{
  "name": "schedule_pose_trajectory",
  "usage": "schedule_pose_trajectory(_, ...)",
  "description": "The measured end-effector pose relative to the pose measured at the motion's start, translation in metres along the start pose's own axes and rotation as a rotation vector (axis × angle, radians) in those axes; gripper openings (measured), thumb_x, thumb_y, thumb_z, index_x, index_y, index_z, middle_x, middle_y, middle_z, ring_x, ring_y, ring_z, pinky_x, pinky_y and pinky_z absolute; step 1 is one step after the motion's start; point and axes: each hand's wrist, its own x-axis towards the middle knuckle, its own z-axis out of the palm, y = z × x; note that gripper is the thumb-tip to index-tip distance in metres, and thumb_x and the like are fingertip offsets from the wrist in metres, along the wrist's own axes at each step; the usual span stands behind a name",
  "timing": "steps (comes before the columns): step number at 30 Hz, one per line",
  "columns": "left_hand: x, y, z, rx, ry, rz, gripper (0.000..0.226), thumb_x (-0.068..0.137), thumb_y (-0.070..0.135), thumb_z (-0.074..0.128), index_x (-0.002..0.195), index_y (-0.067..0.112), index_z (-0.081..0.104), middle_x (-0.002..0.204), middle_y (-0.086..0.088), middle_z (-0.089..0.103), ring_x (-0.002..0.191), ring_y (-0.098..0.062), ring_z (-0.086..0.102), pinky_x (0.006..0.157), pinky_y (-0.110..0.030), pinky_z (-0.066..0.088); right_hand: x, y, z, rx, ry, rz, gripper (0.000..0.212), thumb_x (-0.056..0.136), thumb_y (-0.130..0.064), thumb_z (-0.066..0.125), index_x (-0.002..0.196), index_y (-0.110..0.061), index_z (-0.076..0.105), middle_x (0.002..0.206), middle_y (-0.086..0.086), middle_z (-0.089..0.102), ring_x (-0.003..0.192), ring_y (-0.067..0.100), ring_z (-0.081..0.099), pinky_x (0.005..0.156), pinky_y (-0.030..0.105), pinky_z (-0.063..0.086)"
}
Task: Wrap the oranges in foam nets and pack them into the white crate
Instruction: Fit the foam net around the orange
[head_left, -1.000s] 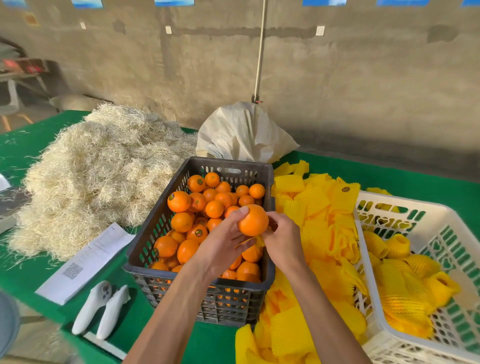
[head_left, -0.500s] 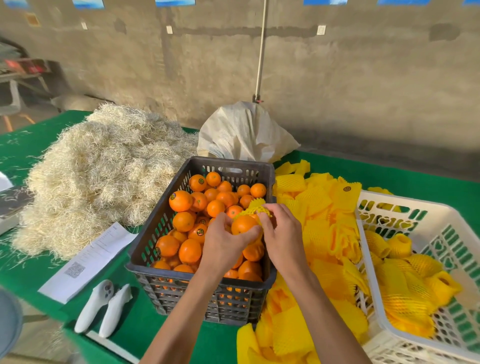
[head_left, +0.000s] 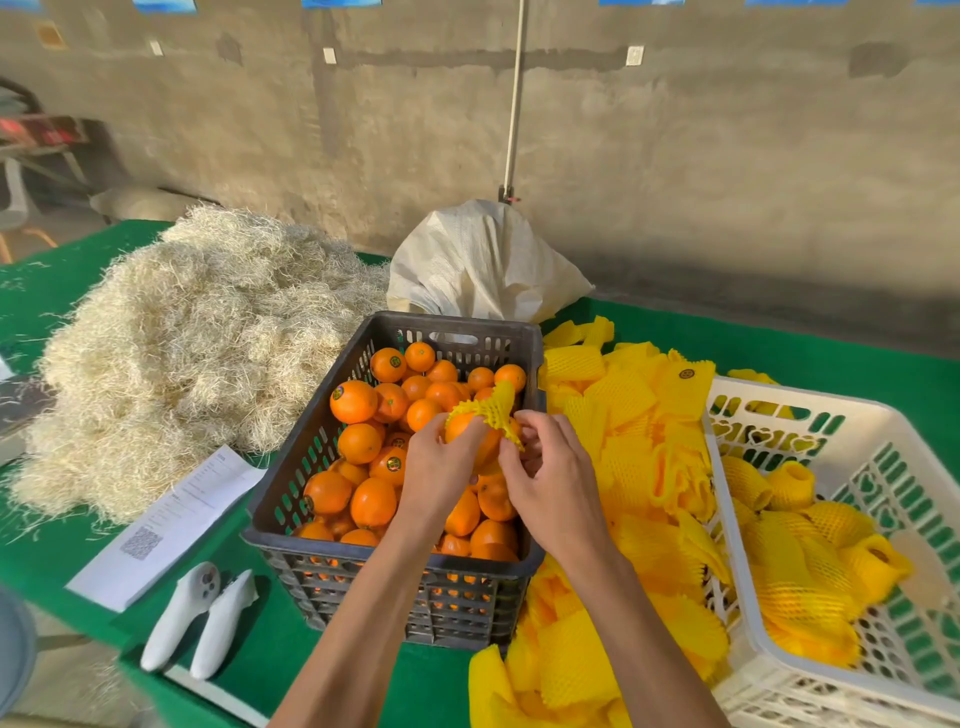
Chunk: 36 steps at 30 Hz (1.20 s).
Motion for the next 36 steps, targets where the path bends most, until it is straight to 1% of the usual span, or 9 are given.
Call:
schedule_pose_trajectory(3,0.001,0.002,0.000,0.002,-0.159,-0.087,0.028,0.089,0.041,0.062,0.096,0.015,0.067,0.083,-0.002,0.068,0.078,-0.020,0.063,0.066,-0.033,0.054,-0.001,0.003,0.002,0.056,-0.096,0.121,0.043,0.104,-0.032,0.050,0.145,-0.019,0.051,0.140,0.000,0.057,0.127,0.018,0.054,0.103,0.036,0.050)
schedule_pose_trajectory(7,0.001,0.002,-0.010,-0.092,-0.406,-0.071,0.037,0.084,0.041,0.077,0.116,0.022,0.070,0.108,-0.005,0.073,0.089,-0.015,0.067,0.073,-0.029,0.053,0.005,0.011,-0.005,0.007,-0.068,0.173,0.043,0.106,-0.022,0.047,0.149,-0.017,0.047,0.139,0.009,0.060,0.124,0.027,0.058,0.101,0.040,0.052)
schedule_pose_trajectory(11,-0.001,-0.001,-0.001,0.045,-0.182,0.061,0.051,0.075,0.048,0.090,0.115,0.031,0.062,0.096,0.015,0.073,0.081,-0.001,0.069,0.064,-0.017,0.054,0.009,0.015,-0.011,0.007,-0.054,0.173,0.039,0.105,-0.017,0.050,0.143,-0.013,0.054,0.130,0.009,0.066,0.113,0.025,0.065,0.093,0.033,0.055)
schedule_pose_trajectory(17,0.002,-0.004,0.013,0.258,0.202,0.160,0.062,0.073,0.040,0.089,0.117,0.029,0.048,0.113,0.001,0.057,0.101,-0.020,0.060,0.081,-0.044,0.057,0.000,0.010,-0.010,-0.029,-0.018,0.133,0.034,0.100,-0.028,0.056,0.130,-0.018,0.066,0.102,0.004,0.075,0.086,0.012,0.068,0.069,0.015,0.050)
schedule_pose_trajectory(21,0.001,-0.002,0.022,0.365,0.085,0.251,0.068,0.076,0.031,0.089,0.132,0.031,0.052,0.124,-0.001,0.052,0.112,-0.014,0.051,0.082,-0.015,0.044,-0.001,0.013,-0.018,-0.166,0.033,0.017,0.043,0.098,-0.038,0.057,0.139,-0.026,0.053,0.133,-0.006,0.061,0.110,0.010,0.062,0.079,0.027,0.057)
schedule_pose_trajectory(26,-0.004,0.006,0.030,0.447,-0.087,0.339,0.072,0.084,0.034,0.085,0.146,0.028,0.050,0.140,0.005,0.050,0.129,-0.010,0.045,0.103,-0.029,0.046,0.004,0.024,-0.029,-0.042,0.028,-0.001,0.046,0.103,-0.032,0.053,0.148,-0.028,0.046,0.144,-0.005,0.055,0.128,0.013,0.054,0.097,0.022,0.048)
schedule_pose_trajectory(29,-0.008,0.012,0.044,0.358,-0.111,0.329,0.071,0.087,0.033,0.082,0.149,0.021,0.050,0.142,0.009,0.053,0.119,0.008,0.051,0.098,-0.023,0.051,0.003,0.029,-0.038,0.036,0.069,0.081,0.051,0.101,-0.051,0.051,0.147,-0.029,0.049,0.145,-0.007,0.056,0.130,0.013,0.054,0.099,0.038,0.055)
schedule_pose_trajectory(31,-0.009,0.014,0.058,0.290,-0.180,0.302,0.066,0.090,0.025,0.079,0.149,0.019,0.051,0.145,0.005,0.056,0.123,-0.004,0.057,0.099,-0.027,0.054,0.000,0.035,-0.049,0.054,0.096,0.127,0.063,0.096,-0.066,0.049,0.147,-0.029,0.047,0.147,-0.008,0.054,0.132,0.011,0.052,0.099,0.041,0.055)
schedule_pose_trajectory(36,-0.021,0.020,0.113,0.201,-0.366,0.249,0.055,0.096,0.012,0.071,0.148,0.016,0.054,0.144,0.007,0.057,0.130,-0.005,0.053,0.092,-0.001,0.041,-0.009,0.066,-0.088,0.023,0.216,0.219,0.065,0.094,-0.071,0.047,0.146,-0.031,0.046,0.148,-0.009,0.051,0.134,0.007,0.045,0.103,0.026,0.044)
